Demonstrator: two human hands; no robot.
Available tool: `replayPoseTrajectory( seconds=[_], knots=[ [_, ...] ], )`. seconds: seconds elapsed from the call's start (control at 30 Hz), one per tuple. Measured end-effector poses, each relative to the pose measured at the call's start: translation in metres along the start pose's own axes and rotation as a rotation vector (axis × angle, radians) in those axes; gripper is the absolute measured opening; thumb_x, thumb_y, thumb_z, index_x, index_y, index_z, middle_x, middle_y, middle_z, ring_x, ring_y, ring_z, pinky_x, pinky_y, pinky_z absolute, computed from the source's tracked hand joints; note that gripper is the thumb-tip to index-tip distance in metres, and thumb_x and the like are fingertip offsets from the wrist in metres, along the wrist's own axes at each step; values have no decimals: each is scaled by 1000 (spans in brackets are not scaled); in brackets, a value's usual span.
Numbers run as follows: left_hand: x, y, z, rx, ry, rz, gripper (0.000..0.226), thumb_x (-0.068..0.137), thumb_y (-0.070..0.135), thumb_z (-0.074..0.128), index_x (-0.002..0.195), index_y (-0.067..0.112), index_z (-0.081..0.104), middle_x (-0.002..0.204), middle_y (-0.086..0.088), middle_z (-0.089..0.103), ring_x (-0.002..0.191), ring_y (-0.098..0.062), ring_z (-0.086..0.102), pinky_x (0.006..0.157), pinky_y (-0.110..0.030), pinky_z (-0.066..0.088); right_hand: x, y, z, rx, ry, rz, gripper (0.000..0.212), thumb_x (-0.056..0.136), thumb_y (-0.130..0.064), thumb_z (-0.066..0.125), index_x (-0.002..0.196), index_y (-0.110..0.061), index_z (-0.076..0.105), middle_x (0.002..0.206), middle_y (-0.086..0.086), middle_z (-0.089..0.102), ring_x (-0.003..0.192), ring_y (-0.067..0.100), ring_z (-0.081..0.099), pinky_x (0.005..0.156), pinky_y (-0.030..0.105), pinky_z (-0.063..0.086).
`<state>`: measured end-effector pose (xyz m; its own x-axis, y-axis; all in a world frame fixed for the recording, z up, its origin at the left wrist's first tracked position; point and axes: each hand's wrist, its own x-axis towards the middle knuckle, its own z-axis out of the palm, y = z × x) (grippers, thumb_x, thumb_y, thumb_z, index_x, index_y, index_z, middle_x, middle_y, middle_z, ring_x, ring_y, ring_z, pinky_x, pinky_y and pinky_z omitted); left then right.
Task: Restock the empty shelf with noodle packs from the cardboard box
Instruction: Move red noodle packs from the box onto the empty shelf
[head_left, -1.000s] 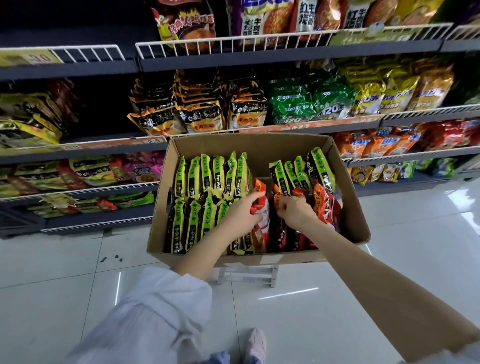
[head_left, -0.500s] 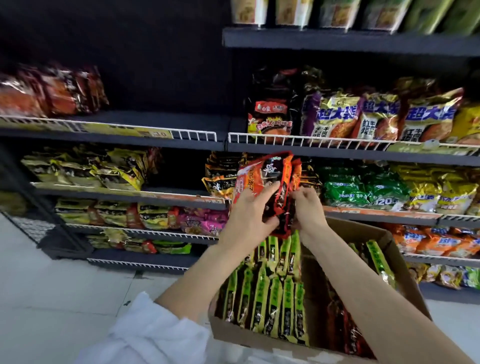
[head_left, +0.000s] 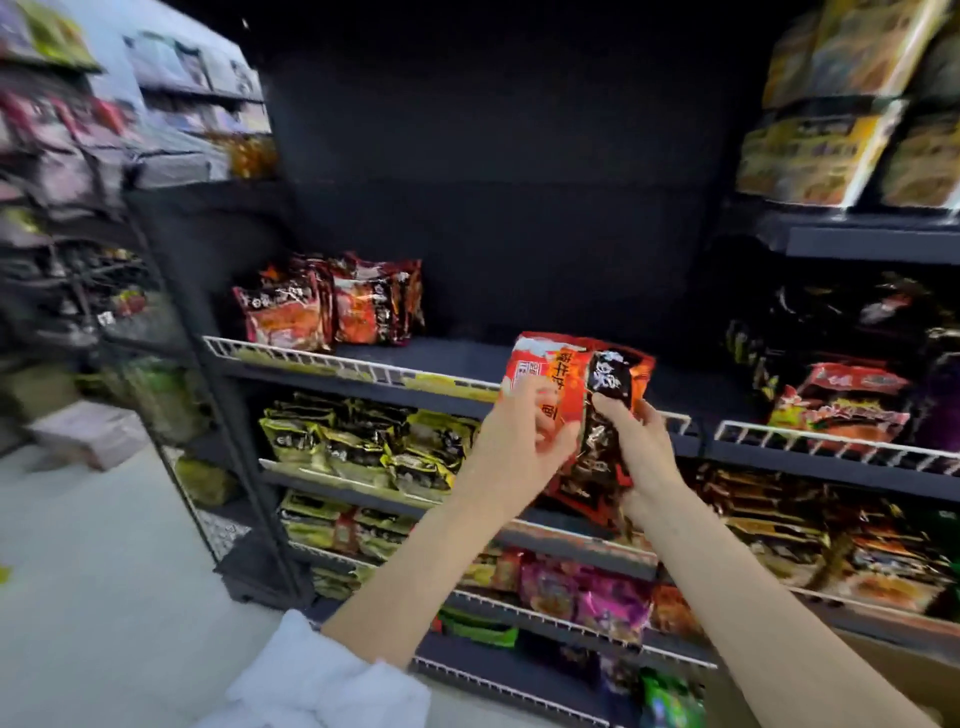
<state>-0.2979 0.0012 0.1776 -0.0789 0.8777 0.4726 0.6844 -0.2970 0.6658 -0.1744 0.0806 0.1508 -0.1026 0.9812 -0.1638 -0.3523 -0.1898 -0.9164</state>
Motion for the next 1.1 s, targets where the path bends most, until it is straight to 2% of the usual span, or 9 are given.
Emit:
replayPoseTrajectory(
  seconds=[0.1, 0.27, 0.43, 0.53, 0.67, 0.8, 0.87, 0.97, 1.1],
  knots=[
    [25, -51, -37, 109, 185, -166, 43, 90, 35, 59, 125, 15, 45, 122, -1, 49, 113, -14, 45, 97, -27, 39, 23, 8, 42, -11, -34, -5, 52, 81, -27, 71, 125, -27, 43, 110, 6, 67, 96, 26, 67, 86, 46, 54],
    [70, -120, -85, -302, -60, -549, 68, 88, 54, 51, 142, 18, 33, 131, 2, 47, 108, -8, 42, 91, -26, 31, 70, 16, 107, 3, -118, -23, 60, 79, -26, 73, 132, -24, 45, 113, 7, 68, 95, 26, 69, 80, 42, 56],
    [125, -188, -109, -392, 46, -571, 59, 91, 51, 49, 139, 20, 38, 131, 8, 49, 113, -11, 46, 91, -28, 33, 129, 18, 174, -111, -298, -3, 53, 79, -33, 73, 125, -19, 51, 107, 7, 71, 91, 24, 71, 70, 35, 57],
    [156, -221, -126, -395, 107, -621, 59, 93, 49, 47, 141, 17, 36, 132, 7, 44, 123, -16, 44, 100, -30, 33, 166, 17, 218, -207, -385, -17, 53, 77, -30, 76, 121, -18, 51, 109, 7, 70, 94, 24, 70, 78, 39, 57],
    [189, -266, -151, -335, 103, -653, 62, 93, 51, 45, 144, 17, 35, 146, -1, 41, 132, -22, 39, 104, -36, 30, 213, 23, 268, -280, -328, -75, 61, 74, -26, 79, 125, -15, 48, 110, 8, 68, 96, 24, 68, 87, 46, 55],
    [213, -305, -177, -273, 116, -551, 57, 92, 42, 53, 140, 17, 36, 138, 0, 50, 108, -11, 50, 86, -22, 38, 249, 44, 309, -299, -310, -90, 65, 73, -24, 79, 128, -16, 44, 113, 8, 65, 99, 25, 67, 91, 48, 53],
    [225, -324, -189, -147, 179, -468, 71, 88, 32, 63, 146, 18, 25, 141, -1, 45, 118, -14, 50, 92, -23, 42, 261, 59, 327, -319, -300, -128, 60, 74, -19, 78, 126, -14, 47, 112, 7, 66, 100, 23, 66, 92, 45, 52],
    [241, -353, -208, 252, 182, -251, 97, 79, 33, 73, 151, 24, 9, 154, -2, 21, 142, -19, 23, 114, -37, 28, 272, 90, 351, -353, -247, -193, 52, 76, -11, 76, 121, -16, 51, 108, 3, 66, 98, 17, 65, 87, 33, 53],
    [256, -387, -217, 710, -71, 50, 101, 80, 46, 66, 151, 32, -3, 160, 1, -3, 148, -20, -3, 118, -38, 8, 284, 129, 366, -361, -191, -193, 59, 77, -10, 75, 127, -22, 45, 114, -1, 63, 103, 11, 61, 86, 27, 50]
  ],
)
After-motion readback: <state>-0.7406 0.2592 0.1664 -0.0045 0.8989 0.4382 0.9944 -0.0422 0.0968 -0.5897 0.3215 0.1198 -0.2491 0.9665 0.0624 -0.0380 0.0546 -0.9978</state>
